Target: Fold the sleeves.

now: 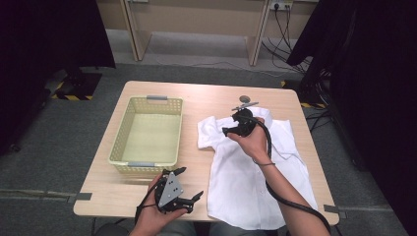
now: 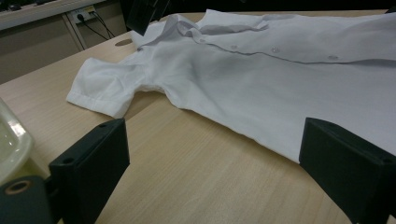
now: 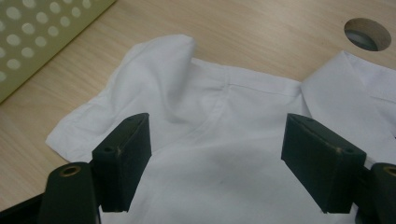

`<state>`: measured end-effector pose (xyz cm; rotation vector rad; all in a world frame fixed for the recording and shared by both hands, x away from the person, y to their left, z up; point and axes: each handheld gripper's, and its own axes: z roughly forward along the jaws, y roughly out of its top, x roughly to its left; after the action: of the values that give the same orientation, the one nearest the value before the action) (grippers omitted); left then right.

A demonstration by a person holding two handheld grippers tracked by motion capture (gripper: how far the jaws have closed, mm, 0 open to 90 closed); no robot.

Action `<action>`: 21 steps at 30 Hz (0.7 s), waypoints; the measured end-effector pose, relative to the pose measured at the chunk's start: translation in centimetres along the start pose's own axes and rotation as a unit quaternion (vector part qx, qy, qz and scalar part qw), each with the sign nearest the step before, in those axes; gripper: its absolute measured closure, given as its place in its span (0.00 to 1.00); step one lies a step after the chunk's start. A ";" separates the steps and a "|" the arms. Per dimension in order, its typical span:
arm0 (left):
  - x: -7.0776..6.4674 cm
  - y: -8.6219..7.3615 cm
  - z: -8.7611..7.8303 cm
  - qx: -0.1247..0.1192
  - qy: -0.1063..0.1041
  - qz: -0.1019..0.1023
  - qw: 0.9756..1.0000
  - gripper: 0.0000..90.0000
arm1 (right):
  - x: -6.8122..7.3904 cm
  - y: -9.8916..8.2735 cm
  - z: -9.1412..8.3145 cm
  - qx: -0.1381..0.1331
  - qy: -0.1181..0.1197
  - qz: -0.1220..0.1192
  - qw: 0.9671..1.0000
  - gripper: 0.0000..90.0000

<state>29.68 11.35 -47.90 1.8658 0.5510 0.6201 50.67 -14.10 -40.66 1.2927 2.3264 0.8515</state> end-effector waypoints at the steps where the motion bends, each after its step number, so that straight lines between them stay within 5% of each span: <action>1: 0.0 0.0 0.0 -0.001 0.000 0.000 1.000 0.09 | 0.1 0.0 0.1 0.001 0.001 0.002 1.000 0.27; 21: -0.1 0.0 0.0 0.000 -0.007 -0.004 1.000 0.09 | 1.7 1.0 1.2 0.006 0.011 -0.012 1.000 0.27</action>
<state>29.64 11.27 -47.94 1.8661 0.5480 0.6011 51.11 -11.85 -40.91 1.2650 2.3625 0.8498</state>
